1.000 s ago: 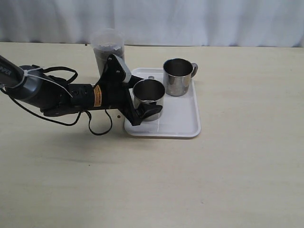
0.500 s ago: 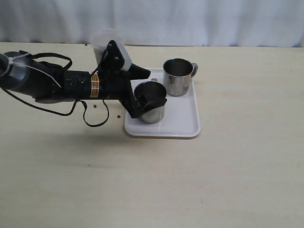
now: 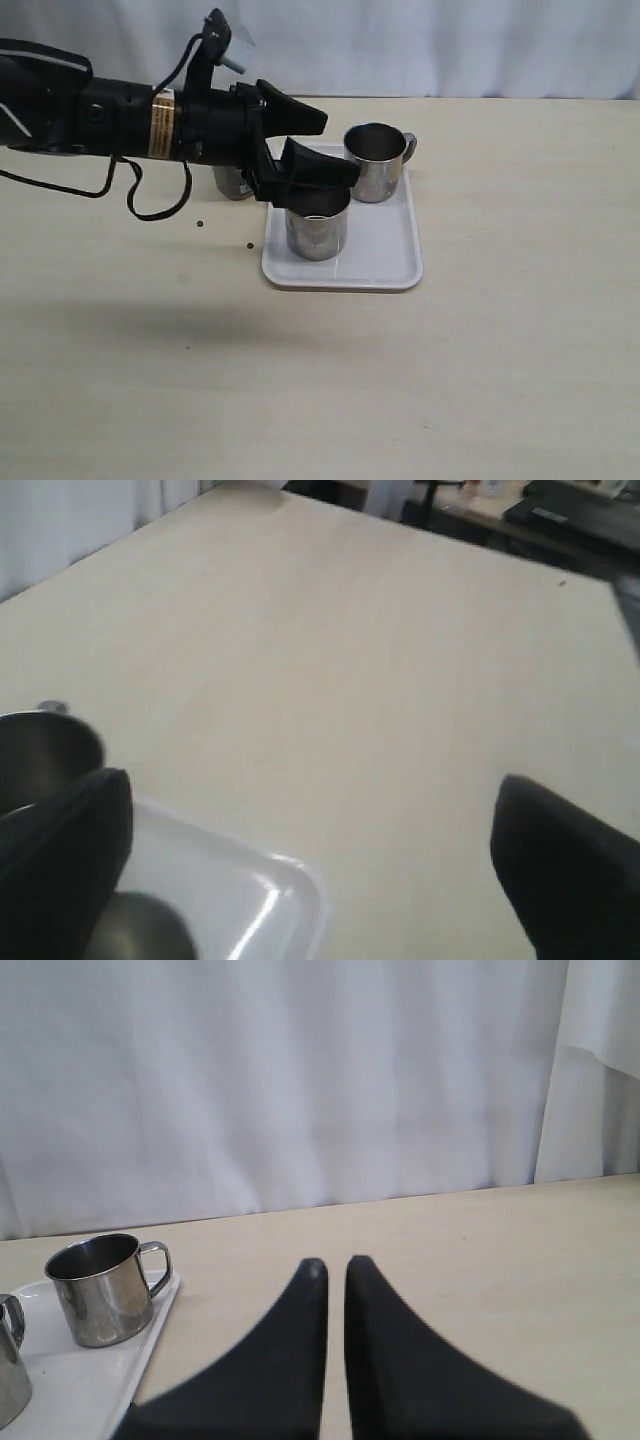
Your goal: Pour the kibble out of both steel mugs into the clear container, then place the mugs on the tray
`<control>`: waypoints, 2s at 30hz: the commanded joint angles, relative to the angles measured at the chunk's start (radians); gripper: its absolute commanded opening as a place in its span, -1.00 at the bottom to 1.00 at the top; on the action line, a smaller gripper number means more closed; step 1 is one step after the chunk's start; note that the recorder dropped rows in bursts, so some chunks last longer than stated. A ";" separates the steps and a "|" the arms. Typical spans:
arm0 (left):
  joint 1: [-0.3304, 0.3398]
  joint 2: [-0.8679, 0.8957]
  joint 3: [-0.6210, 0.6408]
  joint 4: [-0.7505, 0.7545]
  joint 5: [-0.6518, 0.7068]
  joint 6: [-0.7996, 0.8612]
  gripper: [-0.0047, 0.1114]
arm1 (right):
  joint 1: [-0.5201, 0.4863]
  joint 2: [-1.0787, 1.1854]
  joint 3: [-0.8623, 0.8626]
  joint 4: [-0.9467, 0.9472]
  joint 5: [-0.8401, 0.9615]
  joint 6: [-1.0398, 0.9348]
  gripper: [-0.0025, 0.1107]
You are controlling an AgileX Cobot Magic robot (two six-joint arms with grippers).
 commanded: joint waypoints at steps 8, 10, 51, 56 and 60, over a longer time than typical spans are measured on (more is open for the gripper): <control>0.006 -0.185 -0.003 0.203 -0.253 -0.433 -0.92 | -0.005 -0.004 0.003 0.003 0.000 -0.006 -0.87; 0.006 -0.288 -0.003 0.308 -0.222 -0.564 -0.92 | -0.005 -0.004 0.003 0.003 0.000 -0.006 -0.87; 0.169 -1.847 0.913 0.254 0.627 -0.704 -0.92 | -0.003 -0.004 0.003 0.003 0.001 -0.006 -0.87; 0.169 -1.847 0.913 0.256 0.633 -0.702 -0.92 | -0.003 -0.004 0.003 0.003 0.001 -0.006 -0.87; 0.169 -1.847 0.913 0.254 0.633 -0.700 -0.92 | -0.003 -0.004 0.003 0.003 0.001 -0.006 -0.87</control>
